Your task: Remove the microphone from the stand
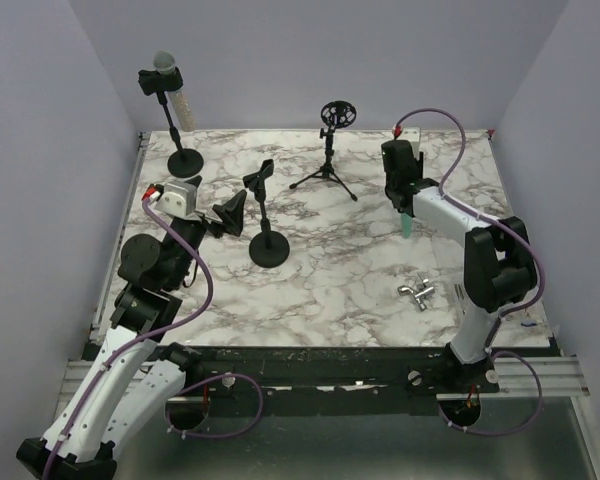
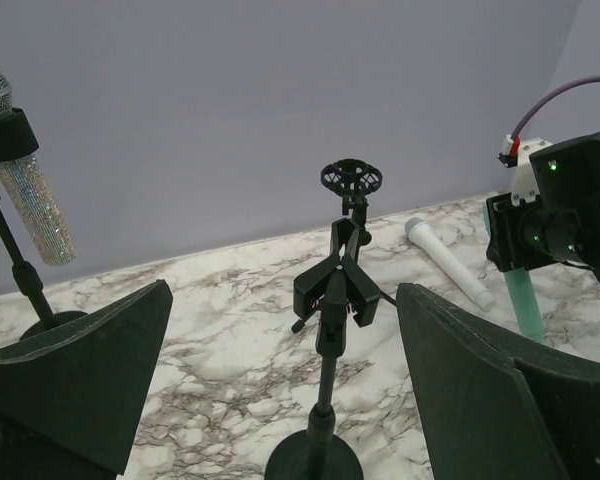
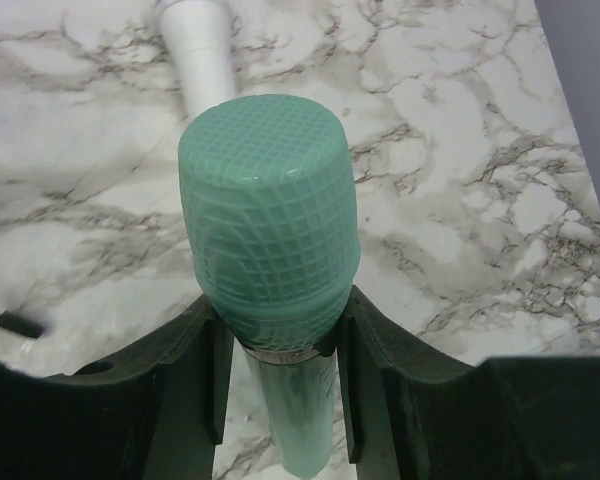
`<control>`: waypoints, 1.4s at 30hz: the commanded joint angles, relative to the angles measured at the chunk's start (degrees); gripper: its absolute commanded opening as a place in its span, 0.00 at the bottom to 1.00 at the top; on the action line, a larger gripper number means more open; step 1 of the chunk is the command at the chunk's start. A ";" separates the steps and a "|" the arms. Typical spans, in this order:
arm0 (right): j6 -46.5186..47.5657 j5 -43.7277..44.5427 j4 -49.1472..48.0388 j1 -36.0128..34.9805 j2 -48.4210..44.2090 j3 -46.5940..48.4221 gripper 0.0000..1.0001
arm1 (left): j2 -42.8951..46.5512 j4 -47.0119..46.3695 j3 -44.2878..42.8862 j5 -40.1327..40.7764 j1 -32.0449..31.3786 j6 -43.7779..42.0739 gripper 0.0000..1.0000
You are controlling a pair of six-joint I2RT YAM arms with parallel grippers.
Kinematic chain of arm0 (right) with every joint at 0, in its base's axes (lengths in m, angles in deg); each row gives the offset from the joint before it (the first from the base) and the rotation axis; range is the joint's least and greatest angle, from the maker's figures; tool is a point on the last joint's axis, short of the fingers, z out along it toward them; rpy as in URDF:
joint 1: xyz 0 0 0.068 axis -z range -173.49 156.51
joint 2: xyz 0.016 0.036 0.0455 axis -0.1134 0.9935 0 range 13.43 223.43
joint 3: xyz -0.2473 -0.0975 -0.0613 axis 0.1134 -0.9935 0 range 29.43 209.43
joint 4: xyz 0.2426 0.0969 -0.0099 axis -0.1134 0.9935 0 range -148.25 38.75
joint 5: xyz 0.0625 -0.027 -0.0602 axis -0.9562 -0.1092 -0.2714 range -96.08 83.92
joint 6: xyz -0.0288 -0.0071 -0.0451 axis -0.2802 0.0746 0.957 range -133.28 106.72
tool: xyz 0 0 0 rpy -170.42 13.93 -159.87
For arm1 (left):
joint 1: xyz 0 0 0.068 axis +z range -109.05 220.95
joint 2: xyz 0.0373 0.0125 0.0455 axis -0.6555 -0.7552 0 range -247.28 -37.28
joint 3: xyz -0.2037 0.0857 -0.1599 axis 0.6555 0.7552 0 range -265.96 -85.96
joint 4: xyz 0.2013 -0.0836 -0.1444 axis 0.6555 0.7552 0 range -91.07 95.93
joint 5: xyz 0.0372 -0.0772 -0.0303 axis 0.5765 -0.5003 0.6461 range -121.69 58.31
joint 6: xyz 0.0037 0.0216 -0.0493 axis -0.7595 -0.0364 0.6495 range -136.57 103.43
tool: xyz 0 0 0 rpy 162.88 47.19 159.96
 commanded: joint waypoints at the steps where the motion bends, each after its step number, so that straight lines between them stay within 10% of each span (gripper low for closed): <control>1: 2.07 -2.05 -1.84 4.72 3.61 6.01 0.01 | 0.62 -0.27 0.37 1.53 -0.44 0.65 0.99; 18: 11.51 -15.81 0.14 15.11 27.96 34.89 0.01 | -1.88 -0.27 0.63 5.15 -1.77 -3.15 0.99; 42: 11.83 -23.17 1.55 18.06 39.88 42.88 0.01 | -7.14 0.35 0.11 6.21 -2.29 -4.57 0.99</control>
